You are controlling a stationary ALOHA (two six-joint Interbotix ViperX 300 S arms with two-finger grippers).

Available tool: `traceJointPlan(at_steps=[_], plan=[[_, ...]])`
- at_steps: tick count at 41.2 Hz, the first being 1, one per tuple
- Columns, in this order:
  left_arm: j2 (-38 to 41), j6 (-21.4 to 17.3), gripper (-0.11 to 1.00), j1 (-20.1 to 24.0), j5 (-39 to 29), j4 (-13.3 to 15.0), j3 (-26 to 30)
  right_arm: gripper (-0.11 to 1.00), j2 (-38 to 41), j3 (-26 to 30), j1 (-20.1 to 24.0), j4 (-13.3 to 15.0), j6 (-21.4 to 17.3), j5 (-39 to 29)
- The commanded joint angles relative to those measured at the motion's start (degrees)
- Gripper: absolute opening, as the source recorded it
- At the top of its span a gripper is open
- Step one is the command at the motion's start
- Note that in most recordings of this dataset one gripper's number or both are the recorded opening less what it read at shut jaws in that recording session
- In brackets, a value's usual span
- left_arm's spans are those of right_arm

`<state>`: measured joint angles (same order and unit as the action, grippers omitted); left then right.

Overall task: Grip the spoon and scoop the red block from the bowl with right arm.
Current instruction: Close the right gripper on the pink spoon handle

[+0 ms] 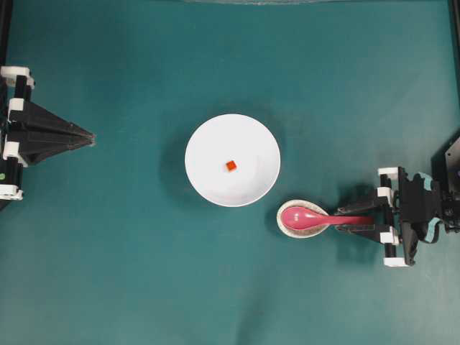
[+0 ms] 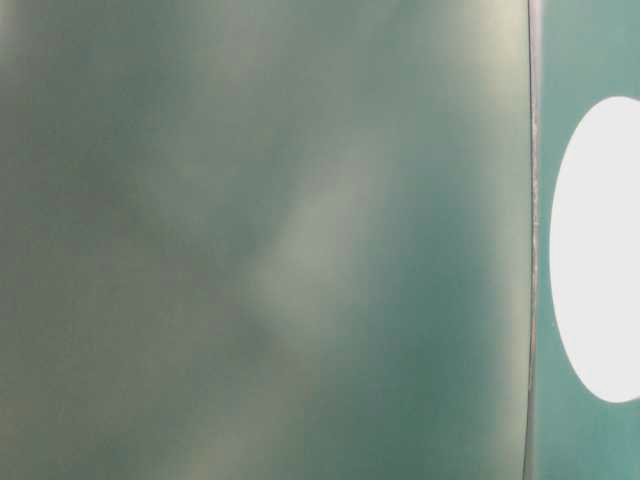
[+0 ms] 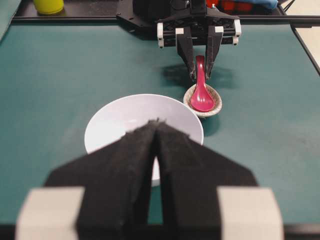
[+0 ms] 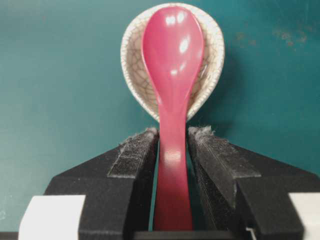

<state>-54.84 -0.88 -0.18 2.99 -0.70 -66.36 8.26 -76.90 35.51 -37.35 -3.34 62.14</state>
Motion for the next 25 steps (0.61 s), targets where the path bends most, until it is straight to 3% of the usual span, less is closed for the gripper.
traceJointPlan(at_steps=[1, 25], plan=[[0.4, -0.1, 0.01, 0.0, 0.3, -0.1, 0.9, 0.39, -0.4, 0.2, -0.4, -0.3, 0.2, 0.6], [0.4, -0.1, 0.01, 0.0, 0.2, -0.1, 0.8, 0.39, -0.4, 0.5, -0.6, -0.7, 1.1, 1.5]])
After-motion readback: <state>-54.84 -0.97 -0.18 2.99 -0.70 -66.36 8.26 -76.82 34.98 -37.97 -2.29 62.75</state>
